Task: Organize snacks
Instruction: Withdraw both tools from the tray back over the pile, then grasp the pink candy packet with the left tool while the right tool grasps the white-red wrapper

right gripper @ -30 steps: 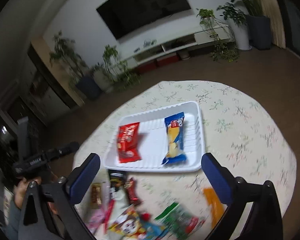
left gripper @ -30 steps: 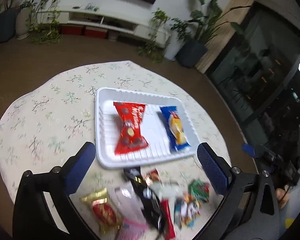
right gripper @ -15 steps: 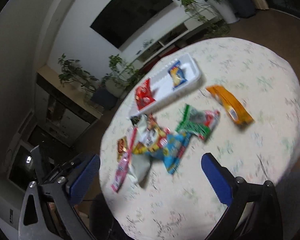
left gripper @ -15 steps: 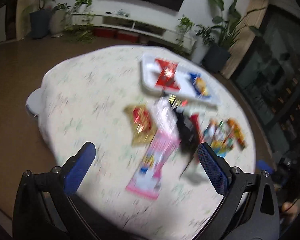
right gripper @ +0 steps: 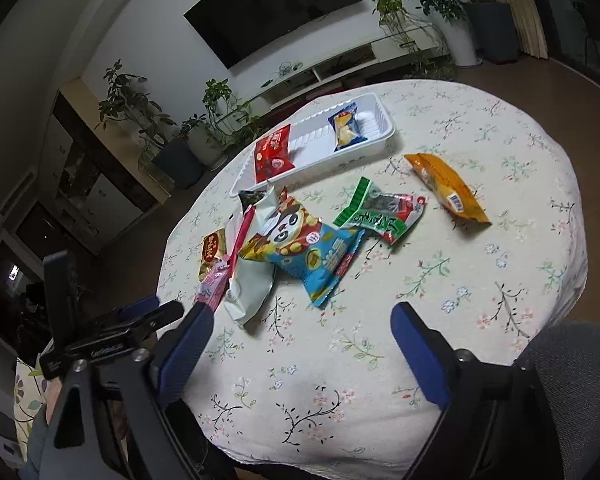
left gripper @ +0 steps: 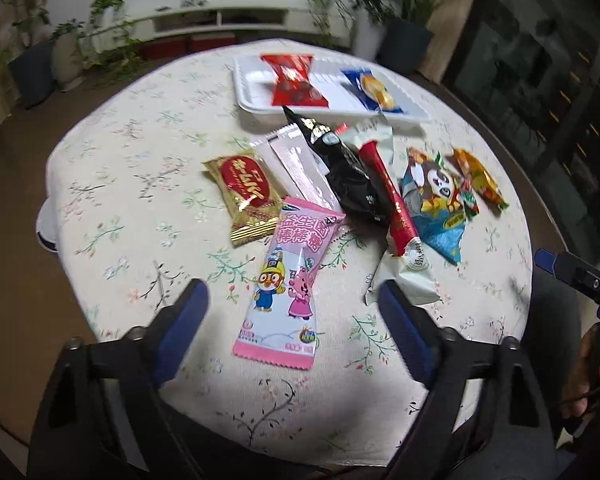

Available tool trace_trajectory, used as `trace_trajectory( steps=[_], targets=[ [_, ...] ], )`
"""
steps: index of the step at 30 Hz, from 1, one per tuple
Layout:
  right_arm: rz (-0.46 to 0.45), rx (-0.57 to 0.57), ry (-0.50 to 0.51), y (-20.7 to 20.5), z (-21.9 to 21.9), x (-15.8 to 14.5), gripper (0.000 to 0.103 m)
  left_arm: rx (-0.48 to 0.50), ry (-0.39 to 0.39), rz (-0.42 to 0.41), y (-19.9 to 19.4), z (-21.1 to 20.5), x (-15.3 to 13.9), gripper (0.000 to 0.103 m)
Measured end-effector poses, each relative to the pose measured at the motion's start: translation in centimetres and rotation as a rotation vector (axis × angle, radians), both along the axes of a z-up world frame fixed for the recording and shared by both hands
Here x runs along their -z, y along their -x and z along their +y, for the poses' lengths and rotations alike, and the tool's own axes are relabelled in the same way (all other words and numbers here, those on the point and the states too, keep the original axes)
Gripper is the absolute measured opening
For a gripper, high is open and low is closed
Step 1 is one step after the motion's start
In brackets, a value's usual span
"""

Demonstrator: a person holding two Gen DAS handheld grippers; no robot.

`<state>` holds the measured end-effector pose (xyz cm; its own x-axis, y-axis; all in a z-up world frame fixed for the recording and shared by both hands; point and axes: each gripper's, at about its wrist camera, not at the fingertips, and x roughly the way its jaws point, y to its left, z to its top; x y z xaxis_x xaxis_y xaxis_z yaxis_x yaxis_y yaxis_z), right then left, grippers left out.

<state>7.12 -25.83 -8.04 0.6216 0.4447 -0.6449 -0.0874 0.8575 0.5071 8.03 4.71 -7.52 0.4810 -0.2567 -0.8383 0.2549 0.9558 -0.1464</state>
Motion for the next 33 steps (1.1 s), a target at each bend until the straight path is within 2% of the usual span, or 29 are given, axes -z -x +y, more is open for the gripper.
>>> trace_trajectory(
  steps=[5, 6, 8, 13, 16, 18, 20, 21, 27, 33],
  targets=[
    [0.01, -0.007, -0.011, 0.1, 0.1, 0.3, 0.086, 0.068, -0.062, 0.088, -2.9, -1.4, 1.9, 0.078],
    [0.012, -0.007, -0.014, 0.1, 0.1, 0.4, 0.086, 0.071, -0.064, 0.098, -3.3, -1.6, 2.4, 0.076],
    [0.013, -0.01, -0.013, 0.1, 0.1, 0.3, 0.084, 0.08, -0.072, 0.12, -3.9, -1.7, 2.8, 0.066],
    [0.01, -0.019, -0.003, 0.0, 0.3, 0.2, 0.083, 0.092, -0.11, 0.163, -5.3, -2.0, 3.9, 0.062],
    [0.011, -0.03, 0.002, 0.0, 0.5, 0.3, 0.083, 0.103, -0.116, 0.17, -5.7, -2.0, 3.9, 0.059],
    [0.014, -0.033, 0.002, 0.0, 0.6, 0.3, 0.083, 0.11, -0.122, 0.172, -6.0, -2.1, 3.9, 0.054],
    [0.011, -0.036, 0.004, 0.0, 0.7, 0.3, 0.082, 0.115, -0.144, 0.166, -6.2, -2.0, 3.8, 0.038],
    [0.01, -0.036, 0.007, 0.0, 0.7, 0.3, 0.082, 0.119, -0.155, 0.162, -6.2, -2.1, 3.9, 0.036],
    [0.022, -0.051, 0.008, -0.2, 1.0, 0.4, 0.078, 0.161, -0.188, 0.155, -5.8, -2.8, 3.7, 0.03],
    [0.043, -0.086, 0.002, -0.6, 1.8, 0.2, 0.073, 0.156, -0.11, 0.146, -5.0, -1.8, 3.3, 0.021]
  ],
)
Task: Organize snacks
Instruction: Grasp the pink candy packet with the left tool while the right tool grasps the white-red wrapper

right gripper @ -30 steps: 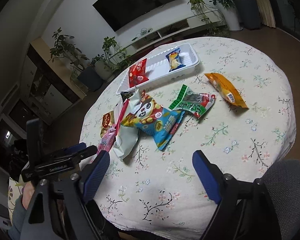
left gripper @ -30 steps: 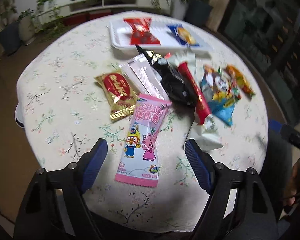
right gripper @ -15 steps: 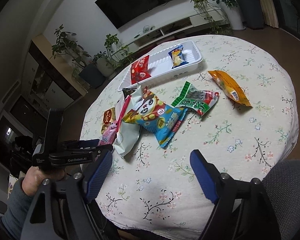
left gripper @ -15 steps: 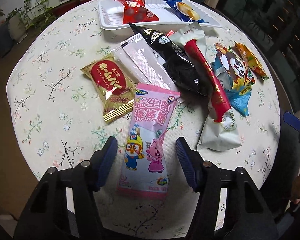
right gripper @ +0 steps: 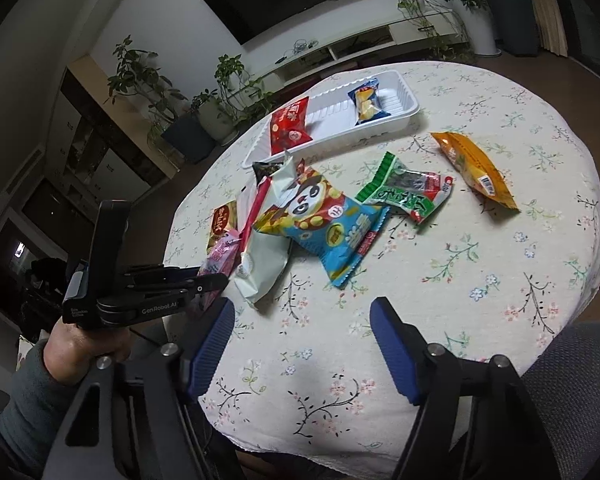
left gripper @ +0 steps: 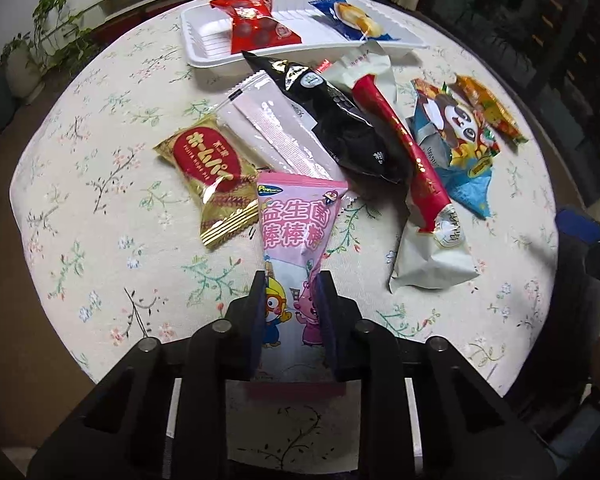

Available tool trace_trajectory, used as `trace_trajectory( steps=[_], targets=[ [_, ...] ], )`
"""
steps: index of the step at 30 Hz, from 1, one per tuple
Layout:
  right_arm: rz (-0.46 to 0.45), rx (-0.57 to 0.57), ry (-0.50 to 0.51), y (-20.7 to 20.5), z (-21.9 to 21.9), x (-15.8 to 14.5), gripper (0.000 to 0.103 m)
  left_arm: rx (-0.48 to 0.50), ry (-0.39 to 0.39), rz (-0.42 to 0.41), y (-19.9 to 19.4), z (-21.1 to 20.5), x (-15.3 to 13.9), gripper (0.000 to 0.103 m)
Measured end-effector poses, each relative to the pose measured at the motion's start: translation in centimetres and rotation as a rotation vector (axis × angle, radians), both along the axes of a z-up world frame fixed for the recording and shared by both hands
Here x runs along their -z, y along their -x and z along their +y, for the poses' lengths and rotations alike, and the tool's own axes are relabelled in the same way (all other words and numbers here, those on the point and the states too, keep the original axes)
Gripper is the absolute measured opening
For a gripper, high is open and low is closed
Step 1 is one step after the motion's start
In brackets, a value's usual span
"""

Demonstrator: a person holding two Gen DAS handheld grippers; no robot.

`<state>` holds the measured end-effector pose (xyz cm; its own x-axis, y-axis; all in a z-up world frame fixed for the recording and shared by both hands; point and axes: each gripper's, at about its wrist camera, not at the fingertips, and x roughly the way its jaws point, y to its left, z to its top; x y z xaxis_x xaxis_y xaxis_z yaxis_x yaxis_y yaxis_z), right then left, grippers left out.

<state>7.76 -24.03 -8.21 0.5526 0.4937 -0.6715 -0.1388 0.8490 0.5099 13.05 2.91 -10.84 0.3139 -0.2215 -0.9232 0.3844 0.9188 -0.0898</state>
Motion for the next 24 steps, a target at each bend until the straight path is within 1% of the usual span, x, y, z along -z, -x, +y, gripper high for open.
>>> trace_trajectory(
  steps=[3, 6, 8, 11, 13, 16, 17, 24],
  targets=[
    [0.023, -0.042, -0.052, -0.7, 1.1, -0.2, 0.072, -0.025, 0.041, -0.004, 0.6, 0.9, -0.2, 0.019],
    [0.091, -0.106, -0.132, -2.3, 3.0, 0.2, 0.068, -0.045, 0.079, -0.01, 1.4, 1.6, -0.3, 0.018],
    [0.119, -0.132, -0.147, -3.2, 4.0, 0.4, 0.067, -0.07, 0.122, -0.016, 2.0, 2.4, -0.7, 0.017],
    [0.127, -0.132, -0.118, -4.7, 5.5, 0.5, 0.066, -0.099, 0.169, -0.022, 2.8, 3.3, -1.0, 0.017],
    [0.156, -0.113, -0.12, -5.9, 6.1, 1.1, 0.066, -0.115, 0.188, -0.019, 3.2, 3.9, -0.8, 0.017],
    [0.23, -0.072, -0.128, -7.7, 6.4, 2.4, 0.066, -0.119, 0.201, -0.02, 3.5, 4.1, -0.7, 0.017],
    [0.242, -0.055, -0.126, -8.2, 6.4, 2.7, 0.065, -0.119, 0.208, -0.023, 3.5, 4.1, -0.8, 0.017],
    [0.286, -0.029, -0.071, -10.2, 6.9, 4.0, 0.065, -0.116, 0.239, -0.018, 3.2, 4.3, -0.4, 0.017]
  ],
)
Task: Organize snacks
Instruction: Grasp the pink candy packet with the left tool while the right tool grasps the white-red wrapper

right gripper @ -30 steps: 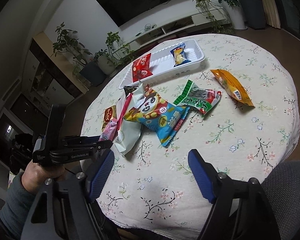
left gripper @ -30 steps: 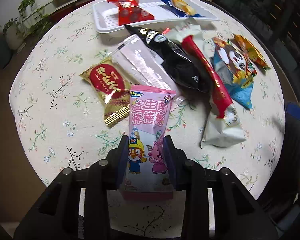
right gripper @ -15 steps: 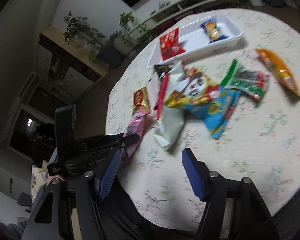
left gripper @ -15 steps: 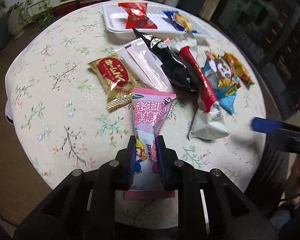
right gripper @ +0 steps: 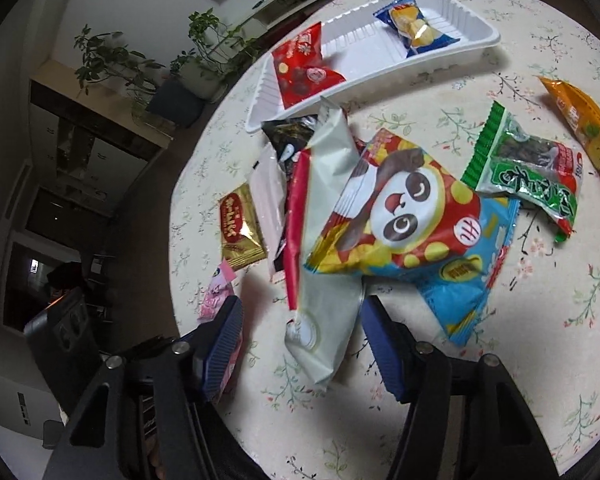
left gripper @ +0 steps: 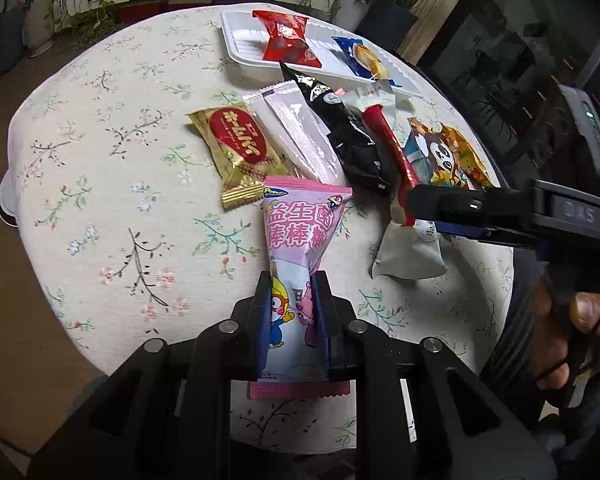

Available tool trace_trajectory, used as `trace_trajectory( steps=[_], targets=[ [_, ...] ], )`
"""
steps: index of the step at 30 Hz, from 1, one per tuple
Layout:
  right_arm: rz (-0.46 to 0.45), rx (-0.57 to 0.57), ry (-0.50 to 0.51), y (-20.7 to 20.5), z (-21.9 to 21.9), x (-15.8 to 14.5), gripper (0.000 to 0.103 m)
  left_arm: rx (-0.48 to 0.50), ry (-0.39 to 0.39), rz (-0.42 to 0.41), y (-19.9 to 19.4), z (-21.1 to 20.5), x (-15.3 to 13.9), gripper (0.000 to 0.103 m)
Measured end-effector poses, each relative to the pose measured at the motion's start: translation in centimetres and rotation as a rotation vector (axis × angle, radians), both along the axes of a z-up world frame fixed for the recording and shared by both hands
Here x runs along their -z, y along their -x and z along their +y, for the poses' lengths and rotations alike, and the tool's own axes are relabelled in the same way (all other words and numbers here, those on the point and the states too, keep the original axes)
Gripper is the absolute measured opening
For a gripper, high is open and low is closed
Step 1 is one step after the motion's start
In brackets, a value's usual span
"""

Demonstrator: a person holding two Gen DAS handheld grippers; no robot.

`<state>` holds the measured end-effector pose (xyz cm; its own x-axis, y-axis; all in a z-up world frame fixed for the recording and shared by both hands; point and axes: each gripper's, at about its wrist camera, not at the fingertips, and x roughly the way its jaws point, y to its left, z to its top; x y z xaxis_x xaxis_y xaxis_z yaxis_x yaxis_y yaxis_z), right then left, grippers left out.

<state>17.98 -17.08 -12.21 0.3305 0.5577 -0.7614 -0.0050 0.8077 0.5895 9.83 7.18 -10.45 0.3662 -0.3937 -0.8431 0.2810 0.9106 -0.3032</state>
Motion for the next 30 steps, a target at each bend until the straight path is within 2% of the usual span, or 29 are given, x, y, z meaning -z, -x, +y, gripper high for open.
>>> trace_trajectory(
  steps=[4, 8, 16, 18, 21, 30],
  targets=[
    [0.022, -0.005, 0.006, -0.6, 0.2, 1.1, 0.06, -0.002, 0.018, 0.003, -0.1, -0.1, 0.2, 0.017],
    [0.015, -0.004, 0.009, -0.9, -0.1, 1.5, 0.046, -0.004, 0.026, 0.005, -0.2, -0.1, 0.3, 0.017],
    [-0.005, -0.006, -0.008, -0.5, -1.1, 1.5, 0.038, -0.004, 0.036, 0.01, -0.3, -0.2, 0.6, 0.017],
    [-0.005, -0.001, -0.013, -0.3, -1.4, 1.7, 0.029, -0.005, 0.037, 0.01, -0.3, -0.2, 0.6, 0.017],
    [-0.011, 0.003, -0.022, 0.2, -1.8, 1.8, 0.02, -0.009, 0.04, 0.009, -0.3, -0.2, 0.7, 0.017],
    [-0.043, 0.016, -0.068, 1.9, -2.5, 1.0, 0.019, -0.011, 0.063, 0.002, 0.1, -0.1, 0.5, 0.017]
  ],
)
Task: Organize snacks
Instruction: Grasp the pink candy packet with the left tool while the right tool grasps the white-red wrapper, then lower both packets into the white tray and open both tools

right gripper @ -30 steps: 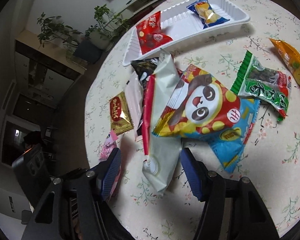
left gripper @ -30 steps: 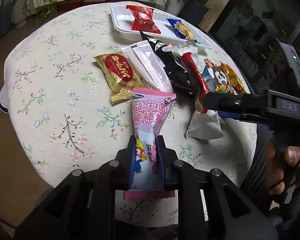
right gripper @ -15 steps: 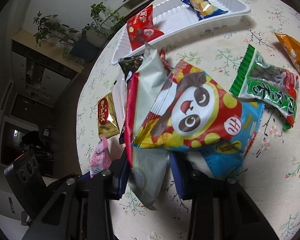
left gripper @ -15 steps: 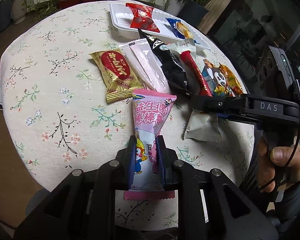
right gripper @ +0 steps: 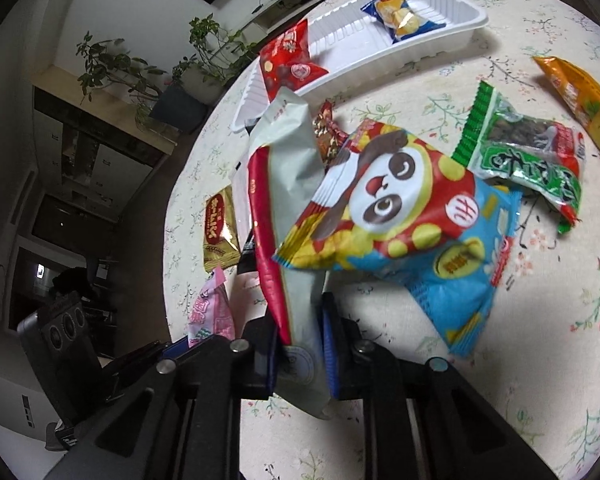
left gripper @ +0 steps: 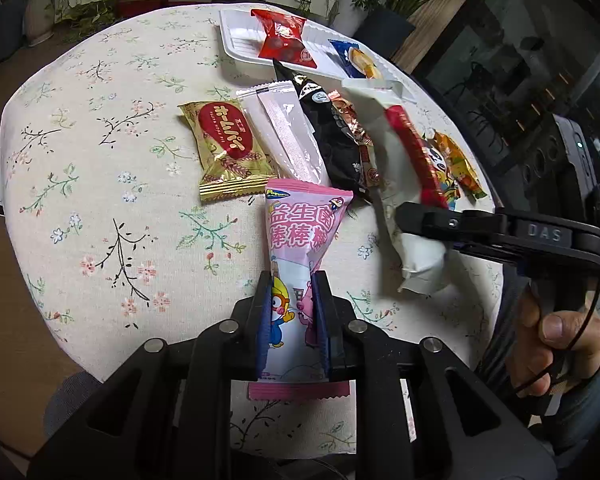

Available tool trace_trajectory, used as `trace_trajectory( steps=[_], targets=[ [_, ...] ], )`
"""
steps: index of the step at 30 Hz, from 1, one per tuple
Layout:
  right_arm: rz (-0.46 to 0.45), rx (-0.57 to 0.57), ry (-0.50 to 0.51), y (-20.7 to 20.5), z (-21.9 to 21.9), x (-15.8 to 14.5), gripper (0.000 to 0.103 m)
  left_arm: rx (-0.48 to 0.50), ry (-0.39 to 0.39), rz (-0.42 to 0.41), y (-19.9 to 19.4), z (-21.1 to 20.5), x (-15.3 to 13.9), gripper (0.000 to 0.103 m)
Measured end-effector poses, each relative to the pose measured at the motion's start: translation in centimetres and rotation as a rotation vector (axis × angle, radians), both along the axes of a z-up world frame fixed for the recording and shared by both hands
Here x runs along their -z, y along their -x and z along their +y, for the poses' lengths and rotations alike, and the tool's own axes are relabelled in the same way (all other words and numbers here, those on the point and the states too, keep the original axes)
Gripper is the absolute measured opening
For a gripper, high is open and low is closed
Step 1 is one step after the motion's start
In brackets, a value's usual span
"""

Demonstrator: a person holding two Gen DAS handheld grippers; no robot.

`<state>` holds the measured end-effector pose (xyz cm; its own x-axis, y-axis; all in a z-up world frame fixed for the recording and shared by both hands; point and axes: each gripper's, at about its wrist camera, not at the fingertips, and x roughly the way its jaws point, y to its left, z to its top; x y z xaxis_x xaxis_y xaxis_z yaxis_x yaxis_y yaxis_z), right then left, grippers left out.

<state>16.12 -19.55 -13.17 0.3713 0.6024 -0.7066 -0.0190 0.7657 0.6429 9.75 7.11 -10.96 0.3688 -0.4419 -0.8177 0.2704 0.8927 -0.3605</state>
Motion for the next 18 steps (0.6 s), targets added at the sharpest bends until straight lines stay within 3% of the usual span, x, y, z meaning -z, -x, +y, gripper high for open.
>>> trace_trajectory(
  steps=[6, 18],
  targets=[
    [-0.037, -0.018, -0.035, 1.2, 0.1, -1.7, 0.019, -0.004, 0.031, -0.003, 0.2, 0.3, -0.4, 0.017],
    [-0.037, -0.03, -0.084, 2.8, -1.2, -2.2, 0.019, -0.005, 0.112, -0.008, 0.3, 0.3, -1.7, 0.017]
  ],
)
